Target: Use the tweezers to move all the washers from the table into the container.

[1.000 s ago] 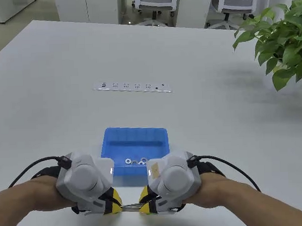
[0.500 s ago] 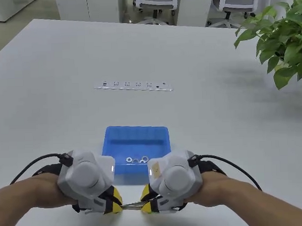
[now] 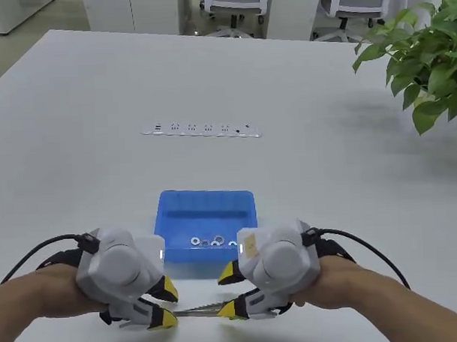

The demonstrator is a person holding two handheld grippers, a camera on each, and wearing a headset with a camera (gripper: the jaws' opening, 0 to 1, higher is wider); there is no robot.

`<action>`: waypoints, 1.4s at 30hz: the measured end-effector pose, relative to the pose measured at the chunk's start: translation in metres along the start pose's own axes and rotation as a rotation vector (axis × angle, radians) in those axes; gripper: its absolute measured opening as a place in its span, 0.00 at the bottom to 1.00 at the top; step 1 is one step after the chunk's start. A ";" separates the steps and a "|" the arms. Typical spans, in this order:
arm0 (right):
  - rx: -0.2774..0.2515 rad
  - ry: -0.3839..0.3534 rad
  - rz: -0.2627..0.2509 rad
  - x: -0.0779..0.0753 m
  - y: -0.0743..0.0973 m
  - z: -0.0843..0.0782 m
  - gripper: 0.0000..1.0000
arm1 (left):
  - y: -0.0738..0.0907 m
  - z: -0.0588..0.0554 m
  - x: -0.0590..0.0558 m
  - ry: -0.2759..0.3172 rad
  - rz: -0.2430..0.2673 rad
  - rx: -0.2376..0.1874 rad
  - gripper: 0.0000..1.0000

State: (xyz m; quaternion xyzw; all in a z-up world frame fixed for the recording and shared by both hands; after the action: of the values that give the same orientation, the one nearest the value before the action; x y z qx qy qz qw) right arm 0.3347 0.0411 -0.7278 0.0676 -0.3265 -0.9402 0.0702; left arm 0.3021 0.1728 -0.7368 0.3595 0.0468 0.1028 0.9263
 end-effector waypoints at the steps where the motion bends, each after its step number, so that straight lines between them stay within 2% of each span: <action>1: -0.013 -0.016 -0.020 -0.001 0.004 0.001 0.29 | 0.003 0.000 0.000 0.011 0.005 -0.010 0.26; 4: -0.048 -0.051 -0.063 -0.003 0.014 0.004 0.33 | 0.012 0.003 0.000 0.046 0.041 -0.048 0.30; 6: -0.069 -0.081 -0.104 -0.005 0.021 0.004 0.35 | 0.017 0.008 0.002 0.088 0.078 -0.097 0.33; 9: -0.090 -0.103 -0.146 -0.007 0.031 0.005 0.40 | 0.027 0.016 0.004 0.117 0.123 -0.171 0.41; 11: -0.114 -0.134 -0.188 -0.009 0.039 0.005 0.43 | 0.034 0.018 0.005 0.140 0.155 -0.202 0.45; 13: -0.134 -0.154 -0.231 -0.010 0.048 0.005 0.47 | 0.039 0.022 0.004 0.148 0.180 -0.226 0.50; 16: -0.167 -0.178 -0.292 -0.011 0.061 0.004 0.51 | 0.049 0.026 0.004 0.178 0.230 -0.298 0.57; 17: -0.184 -0.188 -0.321 -0.012 0.067 0.003 0.52 | 0.052 0.026 0.003 0.186 0.239 -0.309 0.60; 23: -0.250 -0.225 -0.407 -0.009 0.088 0.001 0.63 | 0.068 0.030 -0.001 0.227 0.341 -0.422 0.75; 30: -0.319 -0.260 -0.485 -0.003 0.106 -0.002 0.72 | 0.075 0.029 -0.009 0.243 0.404 -0.466 0.86; 42: -0.386 -0.294 -0.544 0.008 0.120 -0.006 0.87 | 0.087 0.033 -0.017 0.263 0.489 -0.534 0.98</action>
State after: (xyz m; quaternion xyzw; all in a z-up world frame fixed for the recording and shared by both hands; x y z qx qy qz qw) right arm 0.3386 -0.0568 -0.6586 0.0014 -0.1198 -0.9684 -0.2186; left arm 0.2774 0.2095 -0.6536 0.0897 0.0499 0.3743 0.9216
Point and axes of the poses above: the centre of the closed fingertips' face, and the gripper's own axes: y roughly backward along the fingers, x roughly to its left, z roughly out of its top, the point moved 7 cm from there along y, roughly backward along the fingers, and after that the axes turned 12 degrees about -x, right-handed, at the moved point
